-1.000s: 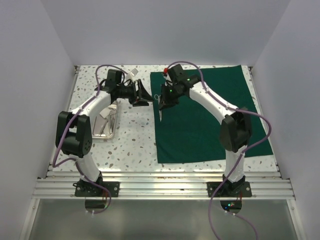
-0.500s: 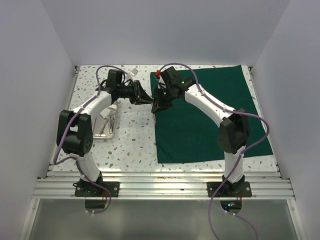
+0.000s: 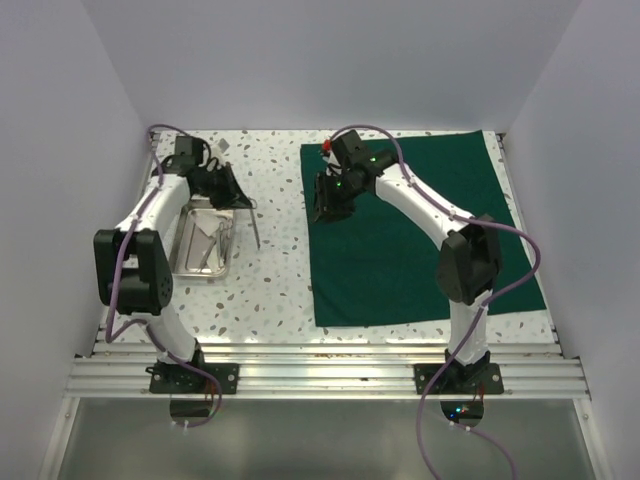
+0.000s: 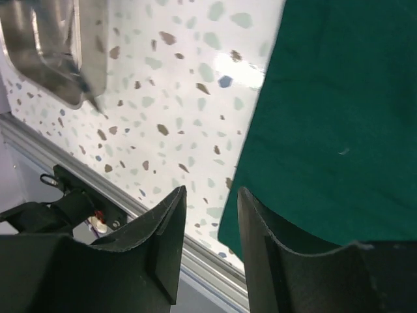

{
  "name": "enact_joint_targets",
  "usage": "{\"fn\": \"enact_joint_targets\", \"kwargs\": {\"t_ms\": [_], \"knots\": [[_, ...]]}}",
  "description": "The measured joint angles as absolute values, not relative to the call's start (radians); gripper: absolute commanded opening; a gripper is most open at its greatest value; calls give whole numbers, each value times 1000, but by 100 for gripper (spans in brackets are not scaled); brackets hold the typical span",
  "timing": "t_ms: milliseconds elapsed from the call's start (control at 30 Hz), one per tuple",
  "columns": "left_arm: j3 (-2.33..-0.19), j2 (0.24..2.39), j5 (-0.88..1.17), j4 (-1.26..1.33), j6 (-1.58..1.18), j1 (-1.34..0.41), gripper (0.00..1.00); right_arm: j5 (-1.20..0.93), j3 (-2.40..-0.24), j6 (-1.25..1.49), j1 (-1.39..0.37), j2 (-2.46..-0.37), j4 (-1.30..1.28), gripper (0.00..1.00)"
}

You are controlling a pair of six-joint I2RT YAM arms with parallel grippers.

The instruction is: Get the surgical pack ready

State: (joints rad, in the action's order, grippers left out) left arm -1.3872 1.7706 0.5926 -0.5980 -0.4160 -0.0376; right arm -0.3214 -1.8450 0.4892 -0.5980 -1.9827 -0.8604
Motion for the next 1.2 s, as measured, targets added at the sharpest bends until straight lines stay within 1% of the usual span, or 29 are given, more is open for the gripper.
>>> {"fn": "enact_joint_targets", "kwargs": {"t_ms": [100,400,433,500,567,600,700,733,767,867,900,1033,1200], "knots": [[-1416,1741,439,-693,-343,10,0,-313,-1821,489,-563,-1983,-879,41],[-1559,1762,68,-855,-217,-1,1,-309,-1827,480,-522,-2003,-917,41],[-1562,1775,41,-863,-214,-1,8,-309,-1831,477,-522,-2009,-921,41],[-1563,1807,-5,-879,-204,-1,15,-310,-1831,474,-522,-2017,-928,41],[-1563,1841,-35,-895,-197,-1,17,-310,-1831,471,-521,-2023,-931,41],[-1563,1857,-47,-902,-196,-1,26,-313,-1831,470,-520,-2026,-931,41],[-1574,1900,-68,-923,-189,-1,39,-329,-1833,468,-509,-2035,-934,41],[-1576,1908,-71,-925,-189,-1,39,-332,-1837,468,-507,-2040,-935,41],[-1577,1912,-72,-926,-190,-1,39,-334,-1840,467,-504,-2043,-935,41],[-1577,1913,-67,-926,-192,-1,11,-337,-1853,467,-498,-2058,-937,41],[-1577,1913,-58,-925,-192,-1,0,-337,-1854,467,-496,-2062,-937,41],[-1560,1913,-16,-919,-190,-1,0,-346,-1858,468,-495,-2078,-939,41],[-1491,1913,59,-907,-199,-1,0,-358,-1860,469,-495,-2089,-939,41]]}}
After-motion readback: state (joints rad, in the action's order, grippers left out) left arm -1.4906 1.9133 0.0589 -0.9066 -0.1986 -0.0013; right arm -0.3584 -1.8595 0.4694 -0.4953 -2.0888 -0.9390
